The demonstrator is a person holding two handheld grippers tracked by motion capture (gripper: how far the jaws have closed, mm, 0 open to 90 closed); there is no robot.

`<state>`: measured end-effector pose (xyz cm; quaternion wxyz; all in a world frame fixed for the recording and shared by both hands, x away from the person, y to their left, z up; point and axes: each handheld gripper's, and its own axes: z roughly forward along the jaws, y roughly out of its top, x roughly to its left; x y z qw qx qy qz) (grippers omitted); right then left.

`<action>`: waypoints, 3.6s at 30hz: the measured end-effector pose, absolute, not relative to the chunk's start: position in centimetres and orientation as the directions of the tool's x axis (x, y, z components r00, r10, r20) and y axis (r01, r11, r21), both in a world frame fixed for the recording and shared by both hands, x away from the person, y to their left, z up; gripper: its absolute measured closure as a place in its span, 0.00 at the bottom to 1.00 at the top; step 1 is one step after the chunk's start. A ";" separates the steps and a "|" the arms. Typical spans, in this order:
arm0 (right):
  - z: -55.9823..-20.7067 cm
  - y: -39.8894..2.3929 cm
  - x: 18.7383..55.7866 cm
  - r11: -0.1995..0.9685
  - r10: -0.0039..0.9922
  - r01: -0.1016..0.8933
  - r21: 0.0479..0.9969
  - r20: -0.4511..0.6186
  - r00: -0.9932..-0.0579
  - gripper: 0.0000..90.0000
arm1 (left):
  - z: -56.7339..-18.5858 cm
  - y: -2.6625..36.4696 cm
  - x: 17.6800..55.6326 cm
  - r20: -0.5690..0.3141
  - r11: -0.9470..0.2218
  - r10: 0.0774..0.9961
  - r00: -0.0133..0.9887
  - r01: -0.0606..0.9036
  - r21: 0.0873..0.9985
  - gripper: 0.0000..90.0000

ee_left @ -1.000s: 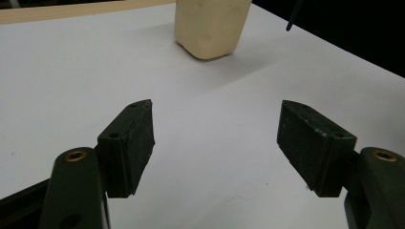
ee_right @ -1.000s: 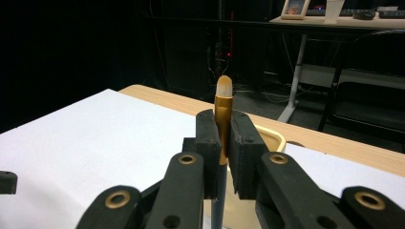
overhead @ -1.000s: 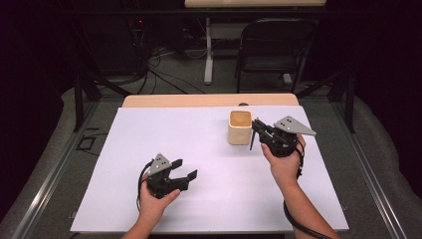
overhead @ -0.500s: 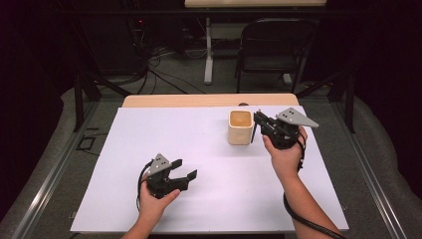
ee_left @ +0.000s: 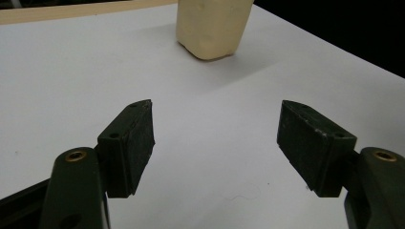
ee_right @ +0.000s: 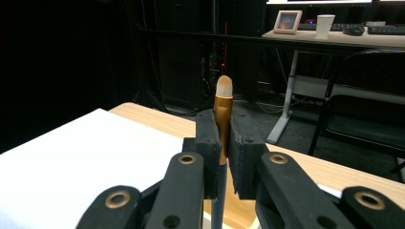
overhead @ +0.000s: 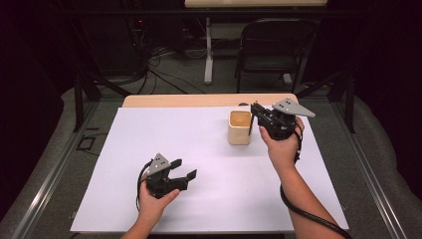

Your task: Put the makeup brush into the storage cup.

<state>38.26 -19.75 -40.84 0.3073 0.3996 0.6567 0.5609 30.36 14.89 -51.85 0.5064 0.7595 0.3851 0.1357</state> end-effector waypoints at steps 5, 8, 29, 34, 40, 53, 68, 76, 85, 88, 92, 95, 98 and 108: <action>-40.4 -19.5 38.7 0.053 0.870 0.183 0.982 0.045 -0.491 0.93 | -51.8 14.9 30.4 -0.184 -0.190 0.722 0.667 0.447 0.874 0.32; -40.1 -19.3 39.0 0.058 0.870 0.176 0.983 0.037 -0.491 0.93 | -51.8 14.9 30.3 -0.183 -0.190 0.724 0.665 0.447 0.874 0.32; -38.3 -17.7 41.1 0.088 0.878 0.170 0.981 0.004 -0.478 0.93 | -51.7 15.1 30.4 -0.192 -0.179 0.723 0.664 0.448 0.876 0.32; -38.3 -17.6 41.6 0.091 0.880 0.178 0.980 0.004 -0.474 0.93 | -51.7 15.2 30.4 -0.193 -0.177 0.727 0.660 0.451 0.875 0.32; -38.6 -17.5 42.2 0.093 0.883 0.187 0.978 0.006 -0.469 0.93 | -51.7 15.4 30.4 -0.197 -0.170 0.730 0.655 0.453 0.875 0.32; -40.2 -17.9 43.4 0.076 0.896 0.219 0.973 0.030 -0.444 0.93 | -51.8 15.5 30.5 -0.200 -0.166 0.729 0.655 0.452 0.876 0.32; -42.1 -18.1 43.9 0.078 0.900 0.254 0.964 0.042 -0.434 0.93 | -51.9 15.6 30.5 -0.200 -0.168 0.732 0.651 0.457 0.873 0.32; -43.0 -18.0 43.9 0.086 0.900 0.269 0.959 0.041 -0.434 0.93 | -51.8 15.6 30.5 -0.202 -0.166 0.733 0.649 0.459 0.873 0.32; -44.1 -18.1 43.9 0.095 0.899 0.282 0.955 0.039 -0.436 0.93 | -51.9 15.6 30.6 -0.203 -0.165 0.732 0.651 0.458 0.873 0.32; -44.3 -18.1 43.9 0.097 0.900 0.292 0.952 0.042 -0.435 0.93 | -51.9 15.6 30.6 -0.201 -0.167 0.732 0.651 0.458 0.873 0.32; -44.8 -18.0 43.9 0.096 0.898 0.297 0.950 0.046 -0.437 0.93 | -51.9 15.6 30.6 -0.200 -0.166 0.733 0.650 0.456 0.874 0.32; -45.1 -17.9 44.0 0.101 0.898 0.301 0.948 0.043 -0.439 0.93 | -51.9 15.6 30.6 -0.204 -0.163 0.734 0.648 0.460 0.873 0.32; -45.4 -17.8 44.0 0.103 0.897 0.309 0.946 0.046 -0.440 0.93 | -51.9 15.6 30.5 -0.206 -0.162 0.734 0.647 0.461 0.872 0.32; -46.2 -17.7 43.8 0.109 0.894 0.325 0.939 0.050 -0.445 0.93 | -51.9 15.6 30.6 -0.205 -0.165 0.733 0.648 0.462 0.871 0.32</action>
